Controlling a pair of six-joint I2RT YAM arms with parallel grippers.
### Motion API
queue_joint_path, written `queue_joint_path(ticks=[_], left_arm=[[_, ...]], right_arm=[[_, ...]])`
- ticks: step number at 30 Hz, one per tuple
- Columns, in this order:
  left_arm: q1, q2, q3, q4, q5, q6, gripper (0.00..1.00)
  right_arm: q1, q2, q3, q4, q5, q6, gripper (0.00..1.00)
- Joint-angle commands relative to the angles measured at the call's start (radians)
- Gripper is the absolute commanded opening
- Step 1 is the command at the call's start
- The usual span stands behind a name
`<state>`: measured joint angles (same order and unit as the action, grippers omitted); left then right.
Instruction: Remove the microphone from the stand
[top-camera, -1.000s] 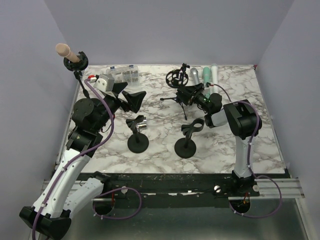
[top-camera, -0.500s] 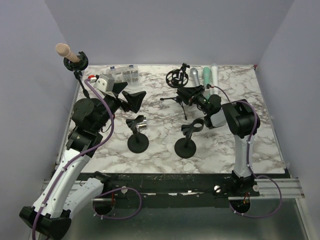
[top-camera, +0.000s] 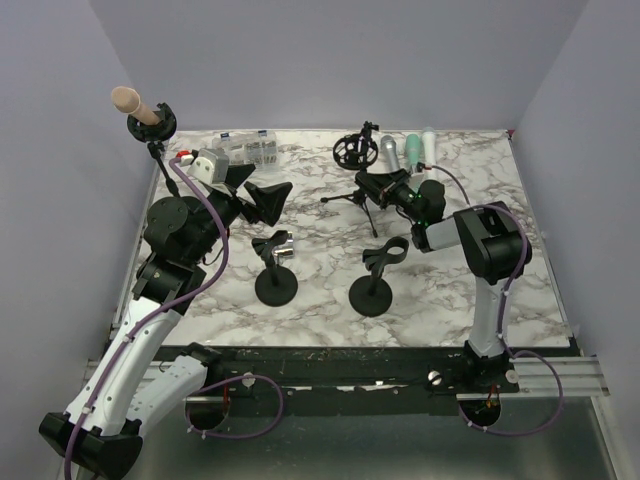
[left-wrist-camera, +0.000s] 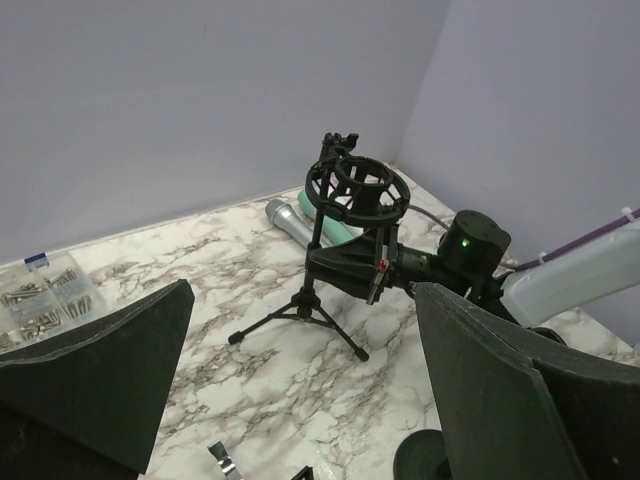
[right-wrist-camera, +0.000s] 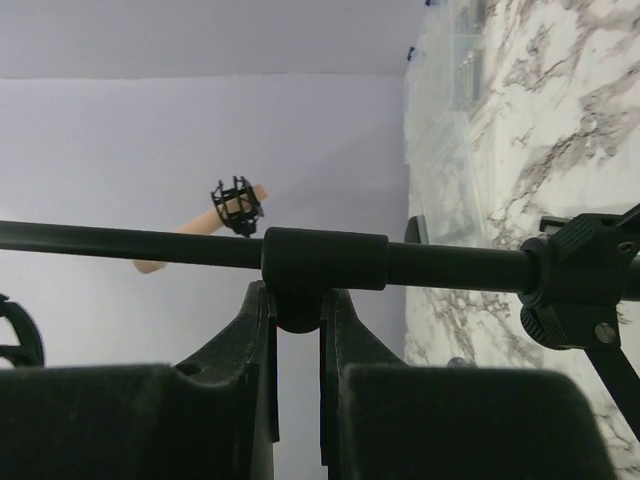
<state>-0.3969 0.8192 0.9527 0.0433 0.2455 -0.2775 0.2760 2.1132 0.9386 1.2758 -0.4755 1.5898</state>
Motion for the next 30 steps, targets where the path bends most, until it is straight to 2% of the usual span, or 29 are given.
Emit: queue_joint_path(ticks=[1,7,16,23,30], left_arm=[[-0.004,-0.010,-0.011,0.022,0.011,0.008,0.97],[-0.005,-0.009,-0.012,0.023,0.009,0.008,0.97],[-0.005,-0.001,-0.012,0.023,0.011,0.003,0.97],[-0.005,0.006,-0.012,0.020,0.006,0.003,0.97],[-0.005,0.018,-0.012,0.020,0.007,-0.003,0.97]], right_arm=[[0.002,-0.074,0.011,-0.487,0.036,-0.218,0.01],[0.002,-0.122,0.073,-0.863,0.121,-0.420,0.01],[0.008,-0.179,0.267,-1.351,0.359,-0.726,0.01],[0.014,-0.180,0.422,-1.521,0.401,-0.862,0.01],[0.019,-0.198,0.501,-1.550,0.384,-0.874,0.07]])
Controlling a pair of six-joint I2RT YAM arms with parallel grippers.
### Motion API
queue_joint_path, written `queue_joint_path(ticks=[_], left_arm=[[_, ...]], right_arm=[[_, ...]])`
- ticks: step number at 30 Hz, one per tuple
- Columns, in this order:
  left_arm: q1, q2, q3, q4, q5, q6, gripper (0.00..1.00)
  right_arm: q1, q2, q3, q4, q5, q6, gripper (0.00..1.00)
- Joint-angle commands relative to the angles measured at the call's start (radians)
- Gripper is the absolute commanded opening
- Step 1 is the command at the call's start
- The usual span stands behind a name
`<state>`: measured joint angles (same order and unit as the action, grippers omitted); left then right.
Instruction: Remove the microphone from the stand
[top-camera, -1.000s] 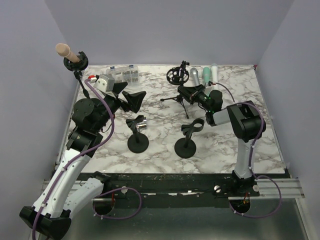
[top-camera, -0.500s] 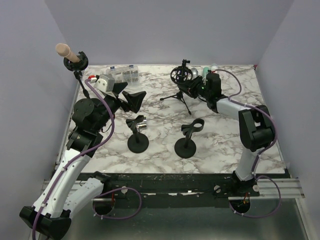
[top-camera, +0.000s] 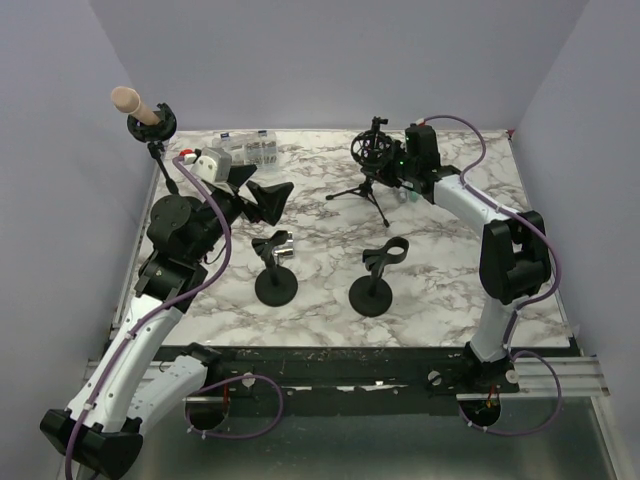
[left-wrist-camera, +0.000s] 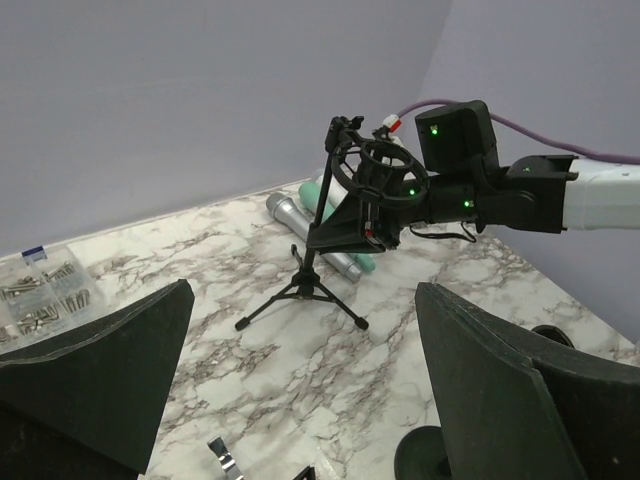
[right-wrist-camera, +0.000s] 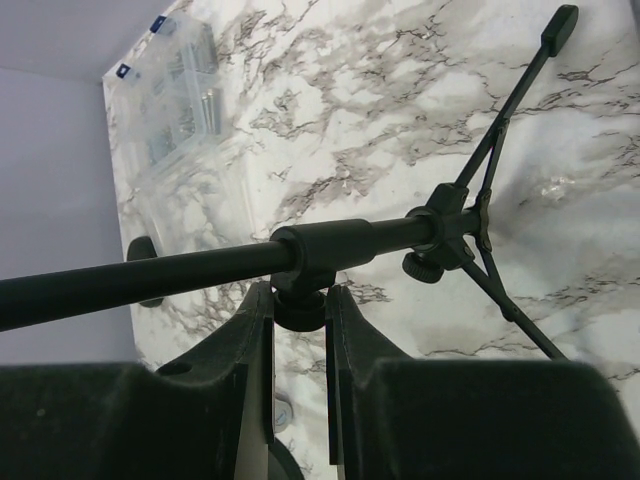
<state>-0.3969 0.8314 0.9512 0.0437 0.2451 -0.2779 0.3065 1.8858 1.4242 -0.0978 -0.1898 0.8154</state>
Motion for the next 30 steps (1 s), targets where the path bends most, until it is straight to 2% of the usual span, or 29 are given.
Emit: queue_joint_path(ticks=[1,3,5,11,15,17,24,27,30], left_arm=[[-0.005,0.007,-0.011,0.019,0.008,-0.004,0.97],[-0.005,0.009,-0.012,0.019,0.006,-0.003,0.97],[-0.005,0.011,-0.013,0.019,0.003,-0.001,0.97],[-0.006,0.011,-0.014,0.022,0.013,0.000,0.97],[-0.006,0.011,-0.014,0.022,0.013,-0.002,0.97],[-0.007,0.011,-0.013,0.023,0.015,-0.003,0.96],[-0.008,0.014,-0.013,0.022,0.017,-0.006,0.97],[-0.008,0.015,-0.014,0.022,0.016,-0.005,0.97],[-0.008,0.017,-0.013,0.023,0.017,-0.007,0.97]], right_arm=[[-0.012,0.033,0.022,-0.172,0.082,-0.099,0.08],[-0.012,0.036,0.022,-0.151,0.039,-0.087,0.12],[-0.012,0.035,0.006,-0.103,-0.005,-0.061,0.21],[-0.031,0.001,-0.077,0.076,-0.137,0.043,0.62],[-0.052,-0.030,-0.157,0.214,-0.197,0.112,0.79],[-0.065,-0.041,-0.205,0.294,-0.233,0.155,0.82],[-0.112,-0.042,-0.353,0.541,-0.340,0.316,0.82],[-0.134,-0.071,-0.405,0.594,-0.363,0.323,0.83],[-0.164,-0.124,-0.453,0.599,-0.342,0.294,0.91]])
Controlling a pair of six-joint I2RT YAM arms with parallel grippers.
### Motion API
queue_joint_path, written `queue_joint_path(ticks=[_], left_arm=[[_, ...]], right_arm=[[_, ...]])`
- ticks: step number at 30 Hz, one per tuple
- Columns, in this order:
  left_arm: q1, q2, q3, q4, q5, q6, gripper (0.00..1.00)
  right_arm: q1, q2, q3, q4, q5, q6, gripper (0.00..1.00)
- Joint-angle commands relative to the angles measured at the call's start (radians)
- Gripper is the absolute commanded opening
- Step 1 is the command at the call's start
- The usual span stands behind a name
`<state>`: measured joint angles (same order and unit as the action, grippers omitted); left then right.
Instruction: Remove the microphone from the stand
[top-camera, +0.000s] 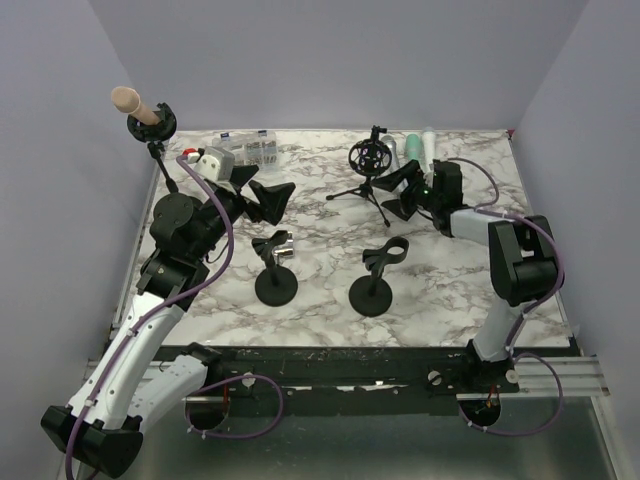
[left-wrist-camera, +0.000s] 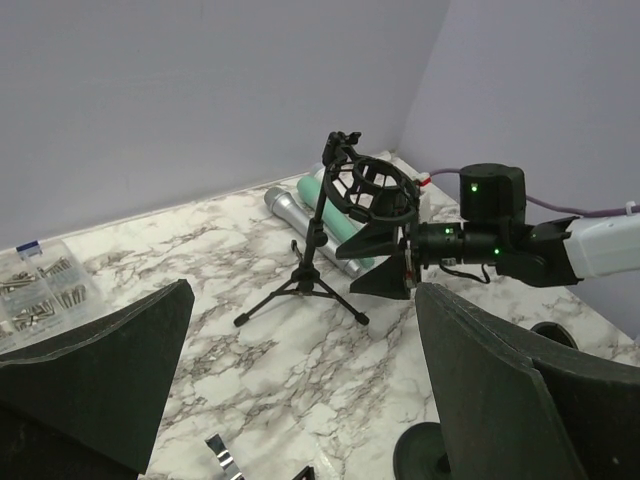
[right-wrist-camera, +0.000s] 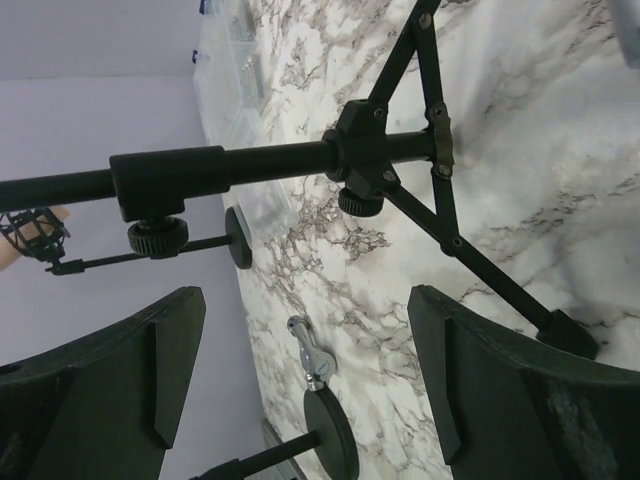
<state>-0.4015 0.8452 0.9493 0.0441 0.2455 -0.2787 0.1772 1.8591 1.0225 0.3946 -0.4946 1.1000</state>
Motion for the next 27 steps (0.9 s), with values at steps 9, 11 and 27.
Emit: queue_joint_path(ticks=[9,11,27], left_arm=[[-0.007,0.008,-0.012,0.023,0.019,-0.011,0.97],[-0.007,0.009,-0.012,0.024,0.018,-0.010,0.96],[-0.008,0.023,-0.012,0.024,0.026,-0.013,0.97]], right_arm=[[-0.149,-0.213,-0.016,0.076,-0.055,-0.067,1.00],[-0.150,-0.220,0.061,0.011,-0.050,-0.124,1.00],[-0.103,0.005,0.395,-0.065,-0.305,-0.202,1.00]])
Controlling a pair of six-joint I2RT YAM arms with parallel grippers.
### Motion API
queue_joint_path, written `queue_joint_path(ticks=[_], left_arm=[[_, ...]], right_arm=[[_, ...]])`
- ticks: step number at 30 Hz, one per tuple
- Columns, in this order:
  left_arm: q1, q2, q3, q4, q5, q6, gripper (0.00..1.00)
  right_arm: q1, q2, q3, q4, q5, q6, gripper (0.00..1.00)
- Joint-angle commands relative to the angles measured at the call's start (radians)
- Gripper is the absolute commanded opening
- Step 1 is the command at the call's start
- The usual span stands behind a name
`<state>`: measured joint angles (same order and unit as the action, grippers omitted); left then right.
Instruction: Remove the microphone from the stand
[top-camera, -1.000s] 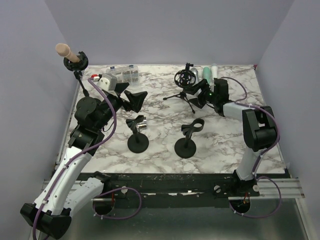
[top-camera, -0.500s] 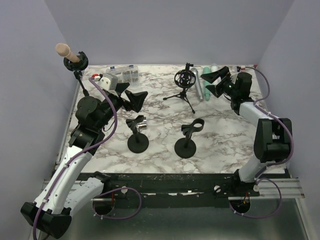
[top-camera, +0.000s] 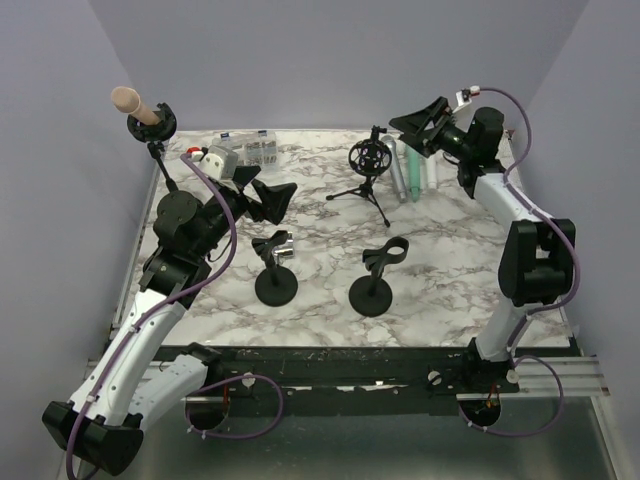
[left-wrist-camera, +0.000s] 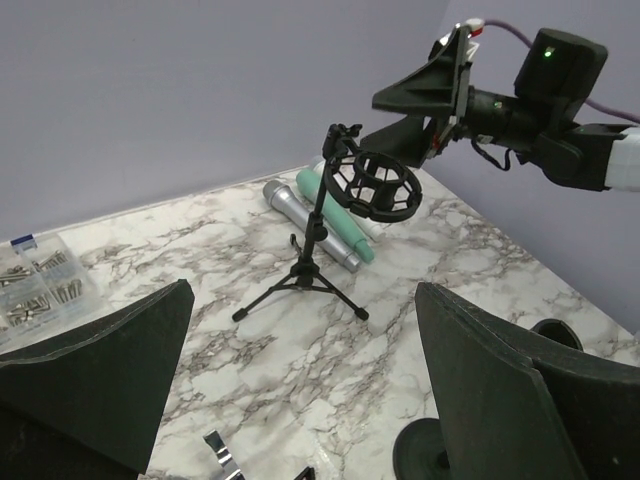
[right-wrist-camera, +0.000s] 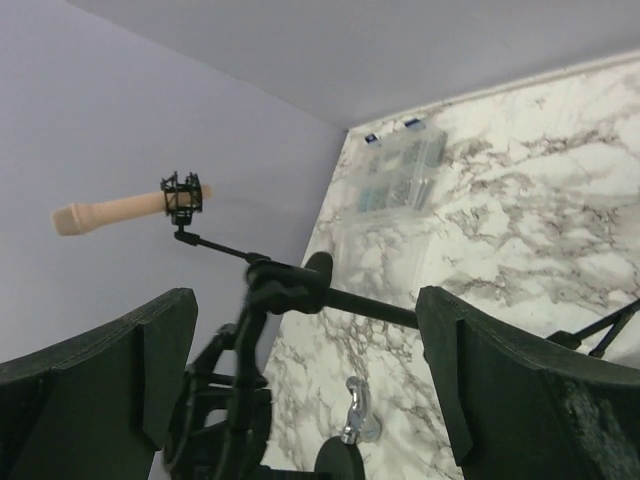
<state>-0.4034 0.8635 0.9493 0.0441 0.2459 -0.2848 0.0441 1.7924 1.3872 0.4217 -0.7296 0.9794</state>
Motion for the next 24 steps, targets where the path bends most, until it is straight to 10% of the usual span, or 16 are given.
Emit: queue_joint_path(ticks=[1,24], left_arm=[[-0.006,0.006,-0.012,0.025,0.025,-0.007,0.97],[-0.008,0.012,-0.012,0.022,0.020,-0.008,0.96]], right_arm=[[0.036,0.079,0.034,-0.120,-0.062,-0.102,1.00],[0.030,0.091,-0.049,-0.221,0.193,-0.181,1.00]])
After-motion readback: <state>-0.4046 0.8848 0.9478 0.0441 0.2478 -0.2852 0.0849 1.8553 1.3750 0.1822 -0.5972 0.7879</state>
